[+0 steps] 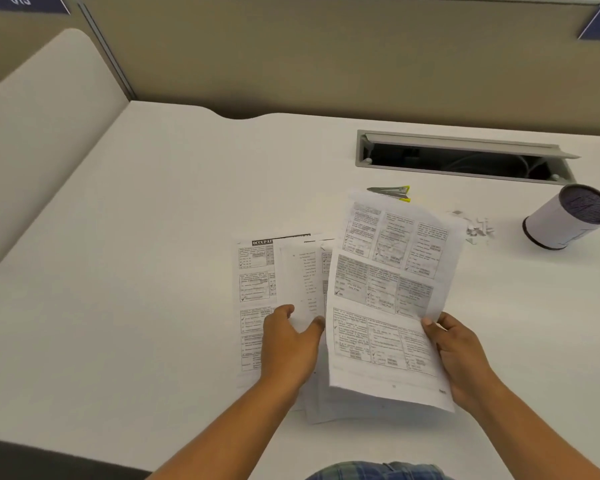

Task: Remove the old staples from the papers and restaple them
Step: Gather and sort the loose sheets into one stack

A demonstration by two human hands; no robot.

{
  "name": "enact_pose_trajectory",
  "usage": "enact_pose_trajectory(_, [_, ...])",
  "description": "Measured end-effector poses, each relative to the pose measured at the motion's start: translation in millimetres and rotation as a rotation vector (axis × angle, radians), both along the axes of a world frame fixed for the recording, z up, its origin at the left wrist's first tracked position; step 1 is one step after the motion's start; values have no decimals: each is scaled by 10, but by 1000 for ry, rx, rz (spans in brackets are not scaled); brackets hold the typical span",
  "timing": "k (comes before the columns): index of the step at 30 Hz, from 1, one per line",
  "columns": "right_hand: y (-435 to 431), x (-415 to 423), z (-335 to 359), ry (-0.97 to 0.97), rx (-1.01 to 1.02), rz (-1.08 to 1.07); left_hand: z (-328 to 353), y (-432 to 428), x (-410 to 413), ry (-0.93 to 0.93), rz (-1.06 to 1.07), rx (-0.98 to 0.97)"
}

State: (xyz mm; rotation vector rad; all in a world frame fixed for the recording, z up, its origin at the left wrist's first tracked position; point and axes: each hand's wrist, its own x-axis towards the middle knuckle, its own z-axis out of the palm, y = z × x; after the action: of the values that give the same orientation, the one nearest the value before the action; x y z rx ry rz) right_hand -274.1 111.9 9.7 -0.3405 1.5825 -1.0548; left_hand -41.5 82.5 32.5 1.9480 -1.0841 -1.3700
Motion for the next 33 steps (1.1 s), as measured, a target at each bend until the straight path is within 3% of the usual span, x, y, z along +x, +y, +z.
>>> enact_pose_trajectory(6, [-7,-55,-58,-7,23,28,2,-34,-23,57,-3,51])
enact_pose_trajectory(16, [-13,-66,-60,-8,15,54,-104,-290,-59,248,173,208])
enact_pose_trajectory(18, [-13,-69,-59,-13,15,54,-124,-333,-91,244,120,199])
enact_pose_trajectory(21, [-11,-78,-68,-12,17,46,-127,-459,-108,50,-23,44])
enact_pose_trajectory(27, [-7,-85,-83,-19,4,42,-230,-1021,97,-608,-424,-398])
enact_pose_trajectory(33, [-11,-81,-105,-19,-3,25,-233,-1362,129,-727,-558,-372])
